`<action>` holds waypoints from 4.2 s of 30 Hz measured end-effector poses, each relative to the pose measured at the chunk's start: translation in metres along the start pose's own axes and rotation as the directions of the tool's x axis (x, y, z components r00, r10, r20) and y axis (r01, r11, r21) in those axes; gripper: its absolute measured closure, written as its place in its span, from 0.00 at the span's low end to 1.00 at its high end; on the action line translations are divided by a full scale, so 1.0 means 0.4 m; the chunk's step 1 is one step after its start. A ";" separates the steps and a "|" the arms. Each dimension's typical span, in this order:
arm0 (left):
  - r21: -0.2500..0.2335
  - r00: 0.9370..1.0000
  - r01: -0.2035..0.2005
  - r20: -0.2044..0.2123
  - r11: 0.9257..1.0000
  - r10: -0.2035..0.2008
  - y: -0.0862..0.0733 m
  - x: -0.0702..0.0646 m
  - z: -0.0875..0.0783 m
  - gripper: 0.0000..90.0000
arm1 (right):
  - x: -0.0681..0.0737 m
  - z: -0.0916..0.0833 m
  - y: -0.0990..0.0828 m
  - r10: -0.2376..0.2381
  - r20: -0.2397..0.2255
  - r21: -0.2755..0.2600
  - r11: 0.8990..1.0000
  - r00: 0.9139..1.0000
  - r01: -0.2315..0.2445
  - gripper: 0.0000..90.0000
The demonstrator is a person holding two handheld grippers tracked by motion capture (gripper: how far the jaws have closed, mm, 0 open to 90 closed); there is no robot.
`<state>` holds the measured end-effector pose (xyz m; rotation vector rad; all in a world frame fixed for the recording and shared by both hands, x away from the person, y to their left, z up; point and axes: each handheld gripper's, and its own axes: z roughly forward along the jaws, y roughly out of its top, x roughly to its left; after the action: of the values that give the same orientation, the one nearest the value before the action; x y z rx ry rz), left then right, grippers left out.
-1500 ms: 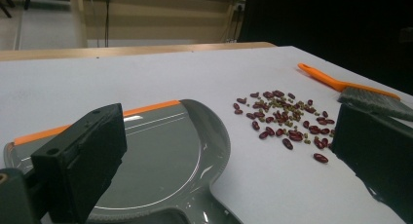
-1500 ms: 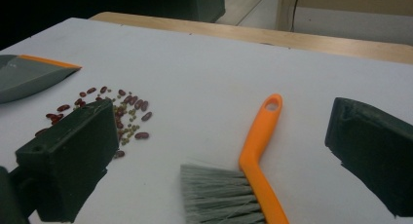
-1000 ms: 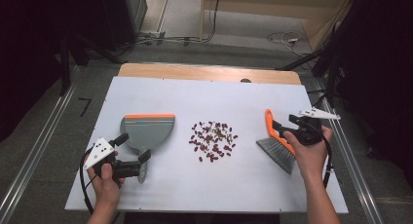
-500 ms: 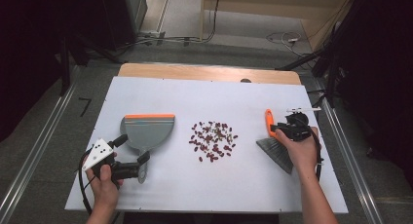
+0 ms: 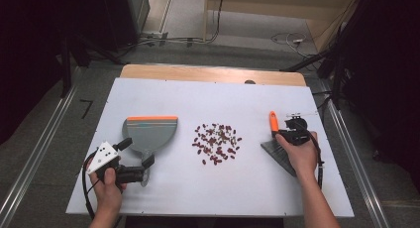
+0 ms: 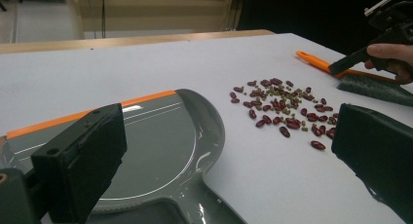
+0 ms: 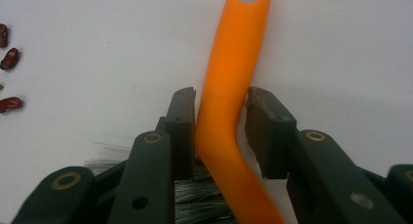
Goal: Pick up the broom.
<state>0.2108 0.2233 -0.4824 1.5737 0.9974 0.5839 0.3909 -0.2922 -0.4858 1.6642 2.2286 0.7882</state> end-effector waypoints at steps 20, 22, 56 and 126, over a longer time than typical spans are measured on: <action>-0.006 0.997 -0.042 -0.060 0.999 0.042 0.050 -0.034 0.015 0.00 | 0.019 -0.006 -0.010 0.026 0.034 -0.035 0.999 0.999 -0.025 0.77; -0.007 0.998 -0.040 -0.055 0.999 0.040 0.048 -0.035 0.015 0.00 | 0.018 -0.029 -0.021 0.010 -0.007 -0.090 0.996 1.000 -0.011 0.78; -0.058 0.992 -0.098 0.080 0.994 0.102 0.116 -0.139 0.084 0.00 | 0.062 -0.277 -0.070 -0.071 -0.174 -0.627 0.777 0.982 -0.055 0.78; 0.116 0.942 -0.055 0.335 0.992 0.013 0.104 -0.326 0.205 0.95 | 0.486 -0.263 -0.095 -0.479 -0.393 -0.727 0.685 0.785 0.054 0.62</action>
<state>0.2212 0.0688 -0.4445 1.7337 0.7612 0.2664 0.2464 -0.1455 -0.3975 0.7410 1.9973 1.9160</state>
